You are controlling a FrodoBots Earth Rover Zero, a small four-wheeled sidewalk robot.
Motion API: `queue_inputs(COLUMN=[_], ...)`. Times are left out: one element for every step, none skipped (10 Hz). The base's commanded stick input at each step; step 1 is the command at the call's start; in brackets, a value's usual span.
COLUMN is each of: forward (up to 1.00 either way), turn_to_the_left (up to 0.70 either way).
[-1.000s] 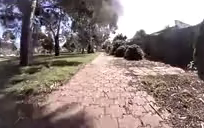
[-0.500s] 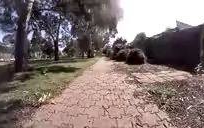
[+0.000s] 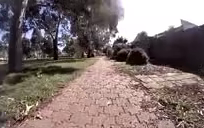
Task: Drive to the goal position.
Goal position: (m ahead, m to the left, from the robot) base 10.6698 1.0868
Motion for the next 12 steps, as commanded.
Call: queue_inputs(forward=[0.7, 0.7, 0.7, 0.7, 0.7, 0.7, 0.7, 0.7, 0.7, 0.7, 0.7, 0.7], turn_to_the_left=[0.0, 0.0, 0.0, 0.0, 0.0, 0.0, 0.0, 0.0, 0.0, 0.0, 0.0, 0.0])
